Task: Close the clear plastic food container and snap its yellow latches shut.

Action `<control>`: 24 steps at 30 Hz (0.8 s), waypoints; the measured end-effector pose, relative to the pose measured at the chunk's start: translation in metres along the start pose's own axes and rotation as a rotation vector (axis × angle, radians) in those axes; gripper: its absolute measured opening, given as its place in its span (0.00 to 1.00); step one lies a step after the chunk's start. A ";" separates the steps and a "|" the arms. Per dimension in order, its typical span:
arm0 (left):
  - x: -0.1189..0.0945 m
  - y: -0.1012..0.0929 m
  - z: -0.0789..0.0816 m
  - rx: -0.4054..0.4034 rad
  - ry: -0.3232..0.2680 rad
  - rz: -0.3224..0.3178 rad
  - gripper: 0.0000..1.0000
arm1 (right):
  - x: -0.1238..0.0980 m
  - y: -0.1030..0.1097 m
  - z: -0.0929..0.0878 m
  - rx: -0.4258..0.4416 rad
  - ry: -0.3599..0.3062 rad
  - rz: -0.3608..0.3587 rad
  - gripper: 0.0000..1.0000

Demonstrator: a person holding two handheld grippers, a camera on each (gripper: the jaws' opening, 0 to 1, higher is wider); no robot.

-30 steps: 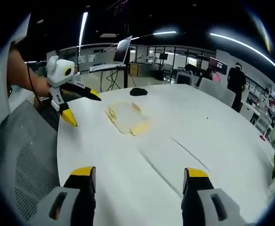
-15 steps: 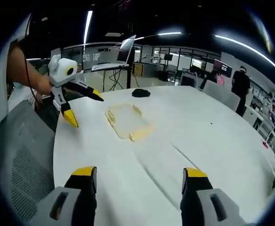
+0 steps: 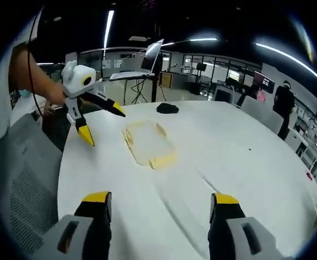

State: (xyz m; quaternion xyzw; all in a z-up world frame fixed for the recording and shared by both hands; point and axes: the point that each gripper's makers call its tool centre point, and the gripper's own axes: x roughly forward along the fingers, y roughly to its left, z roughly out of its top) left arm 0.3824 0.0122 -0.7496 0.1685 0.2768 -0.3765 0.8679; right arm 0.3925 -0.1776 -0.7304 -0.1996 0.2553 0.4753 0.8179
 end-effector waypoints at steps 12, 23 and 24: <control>0.001 0.020 -0.009 0.027 0.028 0.000 0.76 | 0.016 0.000 0.008 -0.043 0.008 0.037 0.74; 0.001 0.032 -0.013 0.072 0.052 -0.014 0.75 | 0.032 0.000 0.017 -0.135 0.027 0.087 0.73; 0.002 0.033 -0.013 0.074 0.054 -0.015 0.75 | 0.034 -0.001 0.018 -0.144 0.032 0.091 0.73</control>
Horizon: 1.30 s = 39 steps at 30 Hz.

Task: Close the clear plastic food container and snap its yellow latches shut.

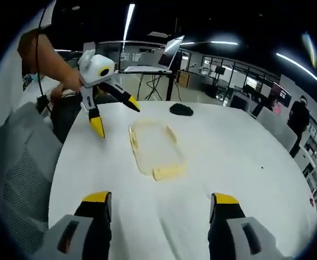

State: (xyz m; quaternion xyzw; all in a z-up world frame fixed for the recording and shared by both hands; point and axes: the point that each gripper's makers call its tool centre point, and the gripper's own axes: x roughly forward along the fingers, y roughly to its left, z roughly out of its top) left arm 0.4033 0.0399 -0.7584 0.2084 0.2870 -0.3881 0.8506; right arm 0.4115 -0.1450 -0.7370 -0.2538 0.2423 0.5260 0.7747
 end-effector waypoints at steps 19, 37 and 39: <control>0.007 0.020 -0.012 0.113 0.044 -0.072 0.73 | 0.030 -0.004 0.010 -0.085 0.047 0.101 0.71; 0.012 0.041 -0.020 0.236 0.097 -0.133 0.70 | 0.055 -0.005 0.010 -0.167 0.109 0.183 0.70; 0.013 0.041 -0.021 0.255 0.104 -0.143 0.70 | 0.057 -0.005 0.011 -0.172 0.114 0.187 0.70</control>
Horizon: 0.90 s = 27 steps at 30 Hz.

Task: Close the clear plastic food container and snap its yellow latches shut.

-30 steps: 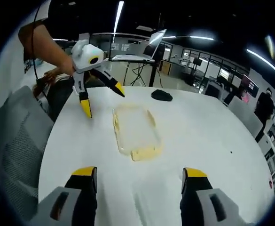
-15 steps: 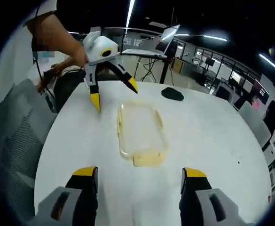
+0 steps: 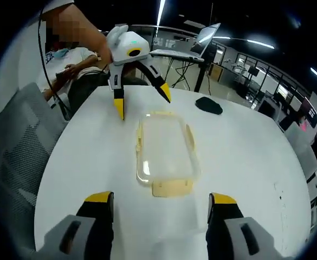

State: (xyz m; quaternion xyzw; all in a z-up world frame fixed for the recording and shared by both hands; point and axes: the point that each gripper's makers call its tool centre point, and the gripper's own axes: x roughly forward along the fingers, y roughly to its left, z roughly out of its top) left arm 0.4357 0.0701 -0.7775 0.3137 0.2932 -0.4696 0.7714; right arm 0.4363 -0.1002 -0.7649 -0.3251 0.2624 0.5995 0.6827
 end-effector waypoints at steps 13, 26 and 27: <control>0.006 0.015 -0.005 0.112 0.046 -0.050 0.68 | 0.016 -0.008 0.004 -0.016 0.042 0.045 0.66; 0.015 0.018 -0.011 0.190 0.079 -0.142 0.66 | 0.030 -0.010 -0.001 -0.063 0.097 0.100 0.61; 0.016 0.021 -0.011 0.194 0.083 -0.142 0.67 | 0.031 -0.010 -0.002 -0.068 0.101 0.101 0.61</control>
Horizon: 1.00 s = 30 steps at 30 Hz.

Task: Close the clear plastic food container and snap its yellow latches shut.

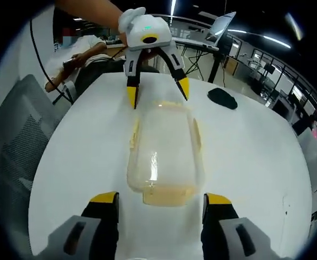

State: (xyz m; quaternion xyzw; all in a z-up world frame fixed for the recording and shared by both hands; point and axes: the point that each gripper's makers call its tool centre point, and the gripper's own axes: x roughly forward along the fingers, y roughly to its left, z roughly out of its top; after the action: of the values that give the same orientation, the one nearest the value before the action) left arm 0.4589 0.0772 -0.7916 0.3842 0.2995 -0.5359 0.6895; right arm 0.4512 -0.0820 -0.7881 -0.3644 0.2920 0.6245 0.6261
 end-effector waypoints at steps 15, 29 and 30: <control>0.003 0.007 -0.009 -0.027 0.011 -0.084 0.59 | 0.014 -0.004 -0.005 0.027 0.071 0.035 0.59; 0.007 0.000 -0.008 -0.031 0.024 -0.226 0.51 | 0.020 -0.005 -0.008 0.025 0.105 0.092 0.53; 0.007 0.003 -0.007 -0.013 0.021 -0.221 0.49 | 0.019 -0.006 -0.008 0.024 0.108 0.090 0.52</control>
State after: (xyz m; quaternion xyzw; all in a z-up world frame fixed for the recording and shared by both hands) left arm 0.4631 0.0805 -0.8004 0.3502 0.3506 -0.6026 0.6255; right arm 0.4592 -0.0774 -0.8078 -0.3762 0.3490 0.6280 0.5850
